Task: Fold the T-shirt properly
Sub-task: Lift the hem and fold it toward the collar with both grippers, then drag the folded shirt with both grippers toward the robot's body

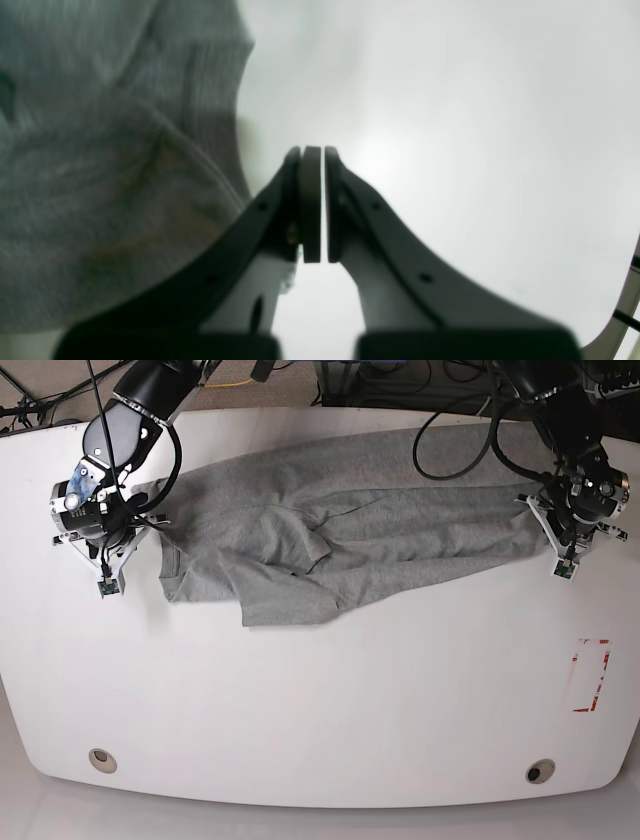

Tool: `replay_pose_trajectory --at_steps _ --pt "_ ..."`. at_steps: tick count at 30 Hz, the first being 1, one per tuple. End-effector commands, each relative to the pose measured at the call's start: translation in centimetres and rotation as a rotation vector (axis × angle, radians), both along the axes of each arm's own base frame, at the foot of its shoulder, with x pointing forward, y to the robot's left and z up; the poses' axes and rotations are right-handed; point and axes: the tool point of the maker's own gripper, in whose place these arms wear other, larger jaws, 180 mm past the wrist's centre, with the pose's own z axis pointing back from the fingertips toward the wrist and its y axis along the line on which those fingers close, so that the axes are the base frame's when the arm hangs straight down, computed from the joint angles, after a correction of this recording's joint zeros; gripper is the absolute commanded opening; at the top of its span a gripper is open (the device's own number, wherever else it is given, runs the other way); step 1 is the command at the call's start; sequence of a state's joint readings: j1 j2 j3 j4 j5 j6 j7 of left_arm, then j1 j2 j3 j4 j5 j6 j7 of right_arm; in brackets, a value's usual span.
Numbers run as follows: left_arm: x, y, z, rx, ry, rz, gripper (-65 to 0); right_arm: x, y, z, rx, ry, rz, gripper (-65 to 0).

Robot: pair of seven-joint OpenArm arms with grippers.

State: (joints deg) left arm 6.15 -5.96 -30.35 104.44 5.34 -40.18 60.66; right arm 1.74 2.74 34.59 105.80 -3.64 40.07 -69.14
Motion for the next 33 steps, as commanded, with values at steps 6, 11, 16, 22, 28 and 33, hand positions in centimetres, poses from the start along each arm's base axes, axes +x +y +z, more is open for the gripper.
replay_pose_trajectory --at_steps 6,11,16,22,28,33 --pt "-0.7 0.6 0.4 0.031 0.001 -0.002 -65.0 1.1 2.3 2.2 0.120 -0.139 0.072 -61.7" --pt "-0.8 0.8 0.5 0.037 0.003 -0.002 -65.0 3.3 4.6 4.0 0.234 -0.205 0.117 -37.6" --pt "-0.8 0.8 0.5 0.038 0.002 -0.003 -65.0 5.7 6.8 3.9 0.314 -0.194 0.175 -16.8" --pt "-0.8 0.8 0.5 0.037 0.003 -0.002 -65.0 8.3 10.6 1.8 0.384 -0.103 0.273 -20.1" --pt "-0.8 0.7 0.4 0.033 0.004 -0.002 -65.0 7.8 12.8 -0.3 0.423 -0.026 0.326 -28.5" --pt "-0.8 0.7 0.4 0.033 0.004 -0.002 -65.0 7.0 13.9 -1.3 0.424 0.014 0.358 -29.3"
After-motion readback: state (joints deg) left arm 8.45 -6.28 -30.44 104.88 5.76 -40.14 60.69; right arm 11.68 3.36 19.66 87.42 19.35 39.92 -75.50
